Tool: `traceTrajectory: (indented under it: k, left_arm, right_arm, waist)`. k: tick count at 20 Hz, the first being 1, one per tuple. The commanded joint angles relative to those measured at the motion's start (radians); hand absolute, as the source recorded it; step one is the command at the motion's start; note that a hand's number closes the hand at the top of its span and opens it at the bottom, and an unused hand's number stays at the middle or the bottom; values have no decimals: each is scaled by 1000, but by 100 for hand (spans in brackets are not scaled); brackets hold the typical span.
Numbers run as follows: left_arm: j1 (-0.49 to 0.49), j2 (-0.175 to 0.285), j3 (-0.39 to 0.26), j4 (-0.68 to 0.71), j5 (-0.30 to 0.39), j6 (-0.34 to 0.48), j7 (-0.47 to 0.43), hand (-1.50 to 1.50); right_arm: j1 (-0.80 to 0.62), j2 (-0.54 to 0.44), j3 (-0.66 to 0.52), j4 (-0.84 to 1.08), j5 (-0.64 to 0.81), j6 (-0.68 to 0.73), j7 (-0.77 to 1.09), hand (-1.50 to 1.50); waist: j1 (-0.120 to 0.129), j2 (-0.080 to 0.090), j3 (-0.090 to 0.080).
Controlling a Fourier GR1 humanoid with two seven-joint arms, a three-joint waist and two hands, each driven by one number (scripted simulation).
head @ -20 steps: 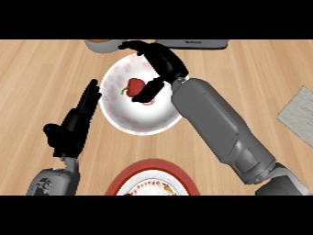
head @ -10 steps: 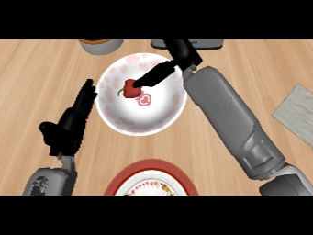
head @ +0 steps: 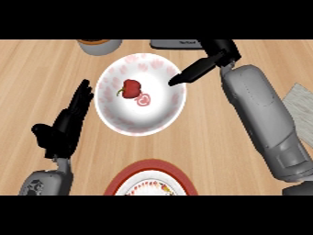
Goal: Pick the bell pepper from the plate and place it in the bowl
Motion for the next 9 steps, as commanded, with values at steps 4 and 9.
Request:
traceTrajectory:
  k: [4,9]
  left_arm:
    - [-28,22,34,54,8,-24,-29,0]
    - [-2,-15,-2,-7,-18,9,13,0]
  right_arm:
    - [92,-58,-32,-31,-26,149,-70,-150]
    - [121,-51,-31,-43,1,182,-83,-150]
  waist:
    - [0,1,0]
    - [4,1,0]
